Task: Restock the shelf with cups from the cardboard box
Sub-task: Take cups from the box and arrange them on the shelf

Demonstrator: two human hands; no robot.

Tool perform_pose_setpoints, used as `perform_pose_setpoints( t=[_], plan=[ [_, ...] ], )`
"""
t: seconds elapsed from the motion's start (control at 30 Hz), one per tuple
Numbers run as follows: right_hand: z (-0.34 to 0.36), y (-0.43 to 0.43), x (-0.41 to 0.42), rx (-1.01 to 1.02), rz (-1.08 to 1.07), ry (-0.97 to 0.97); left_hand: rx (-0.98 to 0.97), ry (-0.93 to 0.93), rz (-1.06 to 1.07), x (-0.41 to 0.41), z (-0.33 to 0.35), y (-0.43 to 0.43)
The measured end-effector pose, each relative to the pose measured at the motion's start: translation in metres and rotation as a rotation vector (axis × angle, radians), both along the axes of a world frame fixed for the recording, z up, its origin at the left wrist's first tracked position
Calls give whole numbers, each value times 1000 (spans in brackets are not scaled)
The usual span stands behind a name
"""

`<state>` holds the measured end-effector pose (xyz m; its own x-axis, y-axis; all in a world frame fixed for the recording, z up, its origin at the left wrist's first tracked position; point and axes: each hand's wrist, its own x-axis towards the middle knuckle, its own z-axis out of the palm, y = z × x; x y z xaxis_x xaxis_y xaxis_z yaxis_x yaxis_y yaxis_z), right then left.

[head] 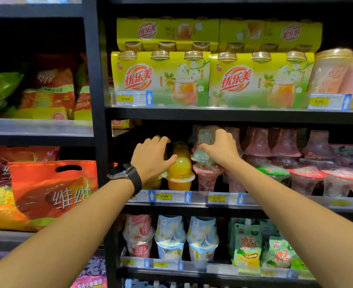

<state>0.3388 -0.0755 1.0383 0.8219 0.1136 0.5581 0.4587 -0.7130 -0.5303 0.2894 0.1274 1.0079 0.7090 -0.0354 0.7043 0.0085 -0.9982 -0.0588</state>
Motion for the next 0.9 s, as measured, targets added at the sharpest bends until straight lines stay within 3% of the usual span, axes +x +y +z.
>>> perform_pose_setpoints(
  t=[0.57,0.9],
  plan=[
    [-1,0,-4,18,13,-4,23,75,9,-1,-13,-9],
    [-36,-44,-15,203,198,-131,90,-2,55,-11,-34,-14]
  ],
)
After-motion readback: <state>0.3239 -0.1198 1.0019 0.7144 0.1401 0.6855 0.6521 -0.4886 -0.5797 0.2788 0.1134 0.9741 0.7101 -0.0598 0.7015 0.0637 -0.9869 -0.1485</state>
